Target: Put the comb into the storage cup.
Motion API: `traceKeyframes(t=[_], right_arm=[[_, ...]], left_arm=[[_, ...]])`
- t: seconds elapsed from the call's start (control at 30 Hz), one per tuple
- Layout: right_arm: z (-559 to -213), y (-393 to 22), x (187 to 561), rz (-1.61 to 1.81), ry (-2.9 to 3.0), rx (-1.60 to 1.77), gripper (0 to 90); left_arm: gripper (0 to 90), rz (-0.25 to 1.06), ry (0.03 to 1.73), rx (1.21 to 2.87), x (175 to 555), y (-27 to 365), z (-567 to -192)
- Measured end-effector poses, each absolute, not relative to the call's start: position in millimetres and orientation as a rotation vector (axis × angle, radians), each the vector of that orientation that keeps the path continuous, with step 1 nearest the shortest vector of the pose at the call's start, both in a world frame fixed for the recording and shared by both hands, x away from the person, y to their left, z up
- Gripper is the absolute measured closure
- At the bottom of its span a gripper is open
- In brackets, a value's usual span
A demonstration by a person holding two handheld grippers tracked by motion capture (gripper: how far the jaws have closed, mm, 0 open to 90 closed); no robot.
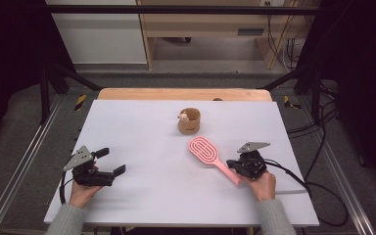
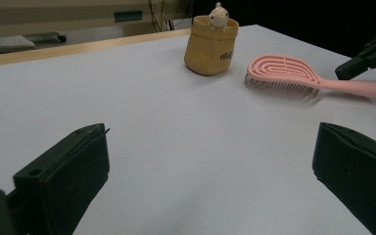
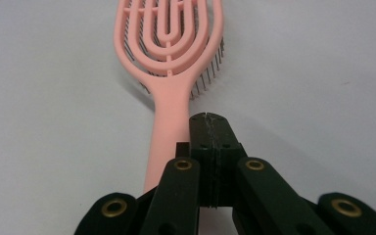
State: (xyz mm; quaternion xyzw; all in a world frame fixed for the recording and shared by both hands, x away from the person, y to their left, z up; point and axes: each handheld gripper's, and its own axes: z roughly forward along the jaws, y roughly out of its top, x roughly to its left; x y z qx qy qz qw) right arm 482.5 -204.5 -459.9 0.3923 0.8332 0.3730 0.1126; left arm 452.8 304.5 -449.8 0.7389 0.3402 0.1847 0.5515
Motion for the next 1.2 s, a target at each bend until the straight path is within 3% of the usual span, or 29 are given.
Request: traceKeyframes(t=[0.93,1.03,1.2], right_arm=[[-460.7,-199.7,477.3,1.083,2.473,1.121,89.9],[-458.0,-201.6,477.0,1.09,2.447,1.126,86.8],[-451.1,-206.9,478.0,1.112,2.377,1.151,67.5]], left_arm=[[0.6,0.437,0.806,1.748,452.7,304.5,-449.8],[0.6,0.437,0.806,1.749,452.8,304.5,-449.9],[0.6,0.438,0.807,1.746,452.8,304.7,-449.7]])
